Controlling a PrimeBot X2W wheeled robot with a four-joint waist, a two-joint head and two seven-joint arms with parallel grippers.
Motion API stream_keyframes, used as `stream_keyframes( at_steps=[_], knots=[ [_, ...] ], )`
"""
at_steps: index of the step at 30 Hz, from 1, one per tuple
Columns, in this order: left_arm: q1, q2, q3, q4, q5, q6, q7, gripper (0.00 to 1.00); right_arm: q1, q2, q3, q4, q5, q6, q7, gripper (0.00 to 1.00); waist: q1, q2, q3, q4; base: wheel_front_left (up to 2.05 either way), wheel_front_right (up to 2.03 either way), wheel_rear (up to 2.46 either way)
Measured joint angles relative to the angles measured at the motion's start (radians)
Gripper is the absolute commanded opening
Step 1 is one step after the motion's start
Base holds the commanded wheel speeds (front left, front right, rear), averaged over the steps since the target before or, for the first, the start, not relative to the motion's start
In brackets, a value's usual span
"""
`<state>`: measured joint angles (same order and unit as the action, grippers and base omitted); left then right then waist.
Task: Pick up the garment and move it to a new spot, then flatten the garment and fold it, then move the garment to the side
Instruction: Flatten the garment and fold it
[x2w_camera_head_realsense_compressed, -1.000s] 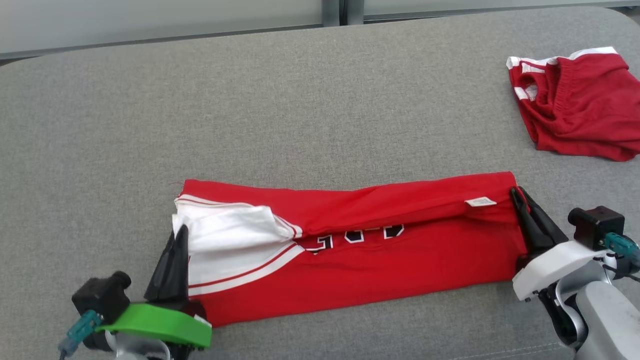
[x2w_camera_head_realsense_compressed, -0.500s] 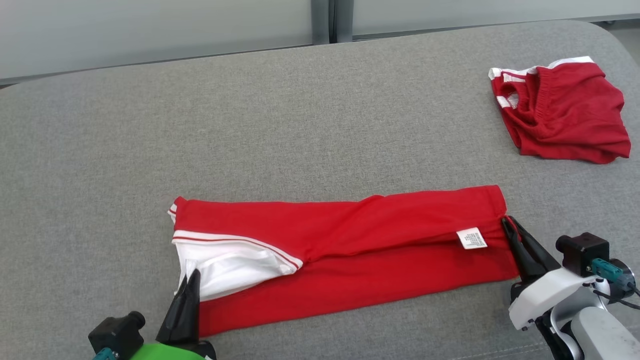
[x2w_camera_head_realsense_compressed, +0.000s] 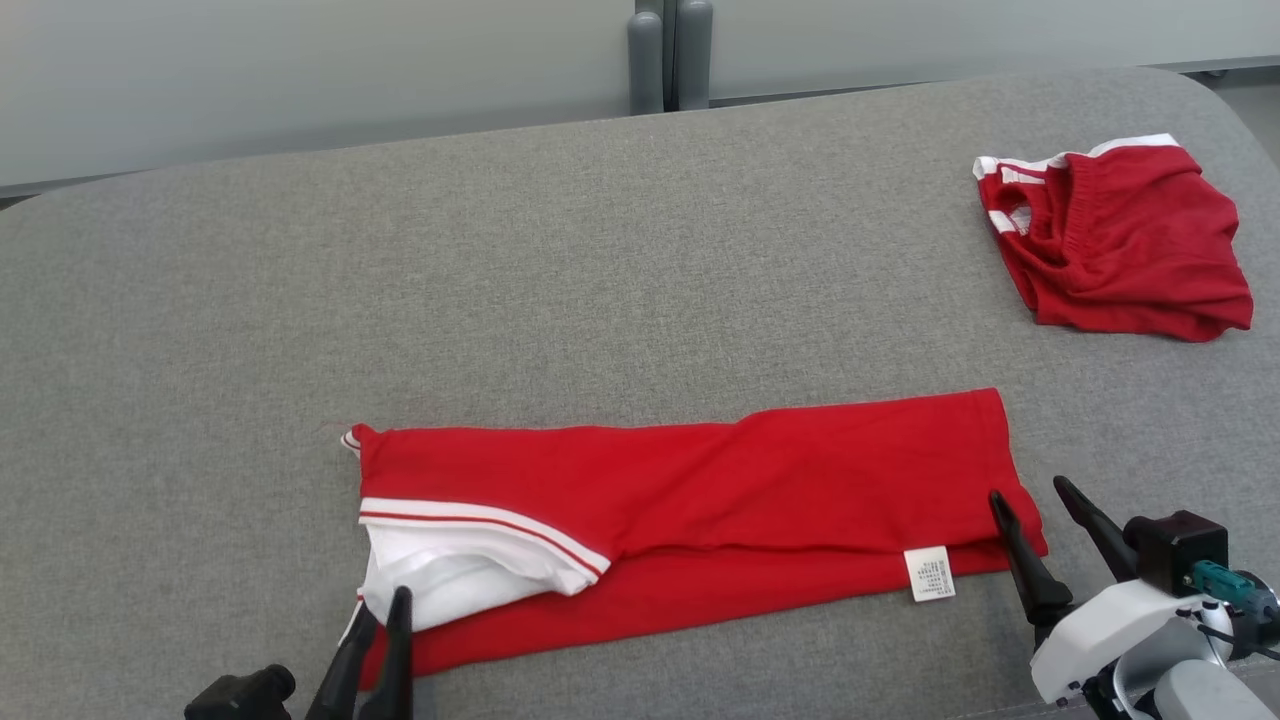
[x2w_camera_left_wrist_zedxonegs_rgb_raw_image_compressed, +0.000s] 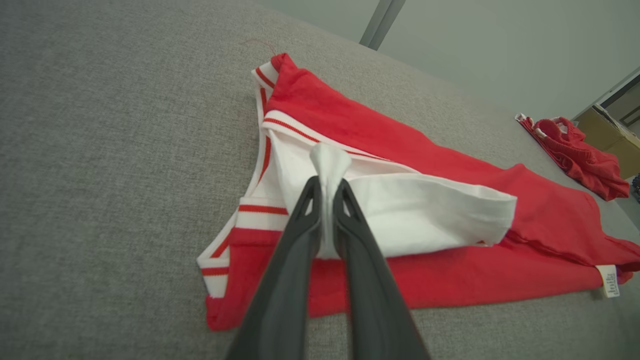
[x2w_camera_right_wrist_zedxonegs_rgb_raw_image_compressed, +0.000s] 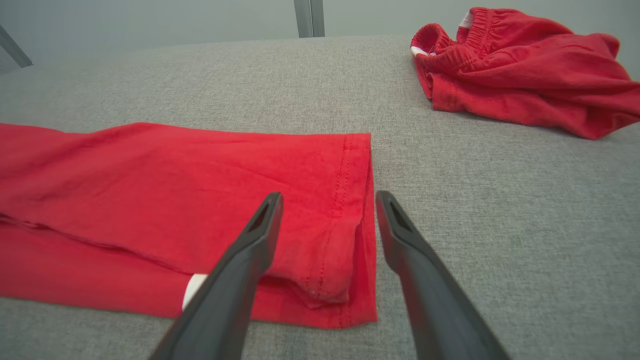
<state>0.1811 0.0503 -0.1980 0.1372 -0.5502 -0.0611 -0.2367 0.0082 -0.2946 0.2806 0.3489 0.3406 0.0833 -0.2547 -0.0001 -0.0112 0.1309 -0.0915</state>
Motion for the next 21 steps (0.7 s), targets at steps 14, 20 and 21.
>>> stream_keyframes(
  at_steps=[14,20,21],
  knots=[
    [0.058,0.029,0.052,-0.047,-0.011,0.026,0.007,1.0,0.06,0.017,-0.089,0.01,0.043,0.002,0.0,1.0,0.0,0.0,-0.023,-0.007,0.0,0.0,0.0],
    [0.028,0.027,0.037,-0.103,0.005,0.026,-0.002,1.0,0.06,0.045,-0.092,0.051,0.103,0.013,0.0,1.0,0.0,0.0,-0.045,-0.007,0.0,0.0,0.0],
    [0.02,0.025,0.034,-0.112,0.008,0.026,-0.002,1.0,0.058,0.046,-0.092,0.053,0.107,0.013,0.004,1.0,0.0,0.0,-0.049,-0.007,0.0,0.0,0.0]
  ],
)
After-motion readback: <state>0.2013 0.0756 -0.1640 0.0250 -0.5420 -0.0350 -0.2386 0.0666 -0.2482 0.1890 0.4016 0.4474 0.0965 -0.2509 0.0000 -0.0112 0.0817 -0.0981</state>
